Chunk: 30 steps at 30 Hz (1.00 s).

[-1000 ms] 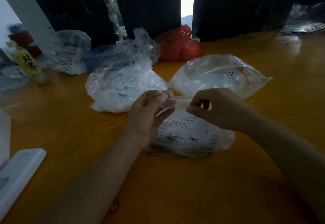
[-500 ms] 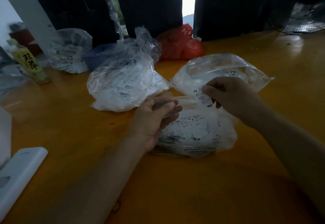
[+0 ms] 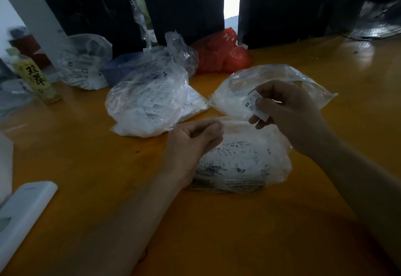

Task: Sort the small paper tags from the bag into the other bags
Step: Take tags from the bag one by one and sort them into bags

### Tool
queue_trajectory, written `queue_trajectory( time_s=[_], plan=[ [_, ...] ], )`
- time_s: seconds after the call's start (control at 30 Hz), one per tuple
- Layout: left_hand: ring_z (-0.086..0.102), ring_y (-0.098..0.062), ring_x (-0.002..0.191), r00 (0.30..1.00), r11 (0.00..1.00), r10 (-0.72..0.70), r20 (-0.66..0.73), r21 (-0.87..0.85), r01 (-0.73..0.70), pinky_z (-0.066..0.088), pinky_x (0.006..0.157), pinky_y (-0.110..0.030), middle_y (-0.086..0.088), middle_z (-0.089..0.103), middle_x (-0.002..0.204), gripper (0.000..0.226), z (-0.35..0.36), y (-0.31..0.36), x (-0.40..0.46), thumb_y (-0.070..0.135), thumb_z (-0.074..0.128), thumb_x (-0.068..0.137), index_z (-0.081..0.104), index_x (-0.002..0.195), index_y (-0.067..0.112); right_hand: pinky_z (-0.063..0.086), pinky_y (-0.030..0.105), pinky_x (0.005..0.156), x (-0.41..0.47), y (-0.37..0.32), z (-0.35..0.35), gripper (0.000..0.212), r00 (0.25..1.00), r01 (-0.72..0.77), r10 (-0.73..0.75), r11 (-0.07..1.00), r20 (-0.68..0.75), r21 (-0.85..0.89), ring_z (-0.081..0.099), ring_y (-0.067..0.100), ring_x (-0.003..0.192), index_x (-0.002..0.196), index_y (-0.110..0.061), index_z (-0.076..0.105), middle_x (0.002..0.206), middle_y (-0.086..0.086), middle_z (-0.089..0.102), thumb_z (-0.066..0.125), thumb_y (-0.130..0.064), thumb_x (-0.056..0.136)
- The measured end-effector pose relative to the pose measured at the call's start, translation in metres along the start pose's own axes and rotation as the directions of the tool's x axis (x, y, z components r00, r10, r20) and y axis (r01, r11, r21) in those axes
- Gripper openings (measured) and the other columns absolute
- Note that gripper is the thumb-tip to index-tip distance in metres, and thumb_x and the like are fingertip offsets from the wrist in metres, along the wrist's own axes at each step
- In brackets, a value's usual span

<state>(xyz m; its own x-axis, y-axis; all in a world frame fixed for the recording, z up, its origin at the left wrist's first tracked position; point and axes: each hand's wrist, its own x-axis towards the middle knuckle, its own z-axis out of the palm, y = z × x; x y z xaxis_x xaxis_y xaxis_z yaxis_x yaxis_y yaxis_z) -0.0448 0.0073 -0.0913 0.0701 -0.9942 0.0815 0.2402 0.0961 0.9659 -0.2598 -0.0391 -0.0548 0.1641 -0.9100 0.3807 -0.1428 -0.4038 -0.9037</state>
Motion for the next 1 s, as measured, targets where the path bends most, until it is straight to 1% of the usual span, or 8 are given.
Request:
queue_trajectory(
  time_s=[0.13, 0.23, 0.33, 0.4, 0.57, 0.8, 0.87, 1.0],
  plan=[
    [0.078, -0.029, 0.099, 0.999, 0.997, 0.042, -0.004, 0.059, -0.041, 0.061, 0.087, -0.029, -0.015, 0.080, 0.100, 0.034, -0.001, -0.001, -0.001, 0.025, 0.087, 0.073, 0.078, 0.102, 0.010, 0.061, 0.027, 0.063, -0.004, -0.007, 0.004, 0.024, 0.991, 0.131, -0.124, 0.983, 0.054, -0.131, 0.074, 0.015, 0.077, 0.105, -0.029, 0.073, 0.098, -0.012, 0.073, 0.063, -0.008, 0.100],
    [0.078, -0.026, 0.098, 0.997, 0.976, 0.080, -0.011, 0.206, -0.076, 0.061, 0.090, -0.035, -0.009, 0.081, 0.099, 0.022, -0.003, -0.002, -0.002, 0.016, 0.086, 0.082, 0.077, 0.102, 0.013, 0.060, 0.022, 0.069, -0.007, -0.008, 0.006, 0.028, 0.978, 0.204, -0.185, 0.941, 0.091, -0.270, 0.073, 0.007, 0.076, 0.110, -0.037, 0.071, 0.090, -0.020, 0.072, 0.066, -0.012, 0.098],
    [0.078, -0.015, 0.093, 0.992, 0.937, 0.125, 0.009, 0.328, -0.121, 0.060, 0.082, -0.023, 0.001, 0.082, 0.095, 0.015, -0.002, -0.002, -0.004, 0.012, 0.084, 0.085, 0.079, 0.096, 0.021, 0.056, 0.016, 0.072, -0.011, -0.009, 0.009, 0.026, 0.966, 0.259, -0.239, 0.910, 0.101, -0.324, 0.069, 0.002, 0.080, 0.111, -0.037, 0.069, 0.087, -0.024, 0.068, 0.067, -0.015, 0.097],
    [0.078, -0.010, 0.090, 0.990, 0.921, 0.141, 0.028, 0.362, -0.141, 0.058, 0.078, -0.017, 0.005, 0.081, 0.093, 0.014, -0.001, -0.002, -0.005, 0.011, 0.084, 0.086, 0.079, 0.097, 0.020, 0.051, 0.013, 0.072, -0.013, -0.012, 0.012, 0.023, 0.940, 0.341, -0.323, 0.861, 0.114, -0.376, 0.065, 0.001, 0.083, 0.113, -0.031, 0.070, 0.092, -0.023, 0.064, 0.067, -0.015, 0.097],
    [0.076, -0.009, 0.099, 0.986, 0.874, 0.137, 0.091, 0.457, -0.164, 0.060, 0.089, -0.024, 0.002, 0.080, 0.105, 0.023, 0.000, -0.001, -0.006, 0.017, 0.082, 0.090, 0.078, 0.112, 0.012, 0.049, 0.013, 0.076, -0.015, -0.012, 0.017, 0.020, 0.884, 0.463, -0.436, 0.771, 0.168, -0.437, 0.062, 0.002, 0.093, 0.113, -0.023, 0.070, 0.106, -0.010, 0.061, 0.066, -0.012, 0.097],
    [0.075, -0.011, 0.099, 0.988, 0.851, 0.113, 0.109, 0.503, -0.153, 0.060, 0.097, -0.038, 0.003, 0.079, 0.100, 0.027, 0.000, -0.002, -0.005, 0.022, 0.083, 0.089, 0.077, 0.112, 0.008, 0.053, 0.034, 0.072, -0.016, -0.010, 0.018, 0.020, 0.857, 0.514, -0.460, 0.731, 0.233, -0.449, 0.062, 0.014, 0.086, 0.113, -0.018, 0.072, 0.104, -0.003, 0.064, 0.066, -0.009, 0.096],
    [0.075, -0.012, 0.101, 0.987, 0.852, 0.117, 0.110, 0.499, -0.157, 0.060, 0.097, -0.039, 0.003, 0.079, 0.104, 0.028, 0.000, -0.003, -0.005, 0.024, 0.084, 0.089, 0.078, 0.112, 0.010, 0.053, 0.031, 0.072, -0.016, -0.010, 0.018, 0.019, 0.844, 0.535, -0.481, 0.719, 0.238, -0.444, 0.061, 0.011, 0.085, 0.112, -0.017, 0.072, 0.104, -0.006, 0.063, 0.066, -0.009, 0.096],
    [0.074, -0.011, 0.093, 0.986, 0.848, 0.113, 0.125, 0.505, -0.161, 0.060, 0.095, -0.038, 0.008, 0.076, 0.091, 0.025, -0.001, -0.003, -0.005, 0.026, 0.083, 0.090, 0.077, 0.105, 0.007, 0.049, 0.017, 0.074, -0.015, -0.009, 0.018, 0.019, 0.823, 0.566, -0.506, 0.701, 0.257, -0.434, 0.059, 0.000, 0.087, 0.113, -0.017, 0.071, 0.105, -0.011, 0.059, 0.064, -0.010, 0.097]
  ],
)
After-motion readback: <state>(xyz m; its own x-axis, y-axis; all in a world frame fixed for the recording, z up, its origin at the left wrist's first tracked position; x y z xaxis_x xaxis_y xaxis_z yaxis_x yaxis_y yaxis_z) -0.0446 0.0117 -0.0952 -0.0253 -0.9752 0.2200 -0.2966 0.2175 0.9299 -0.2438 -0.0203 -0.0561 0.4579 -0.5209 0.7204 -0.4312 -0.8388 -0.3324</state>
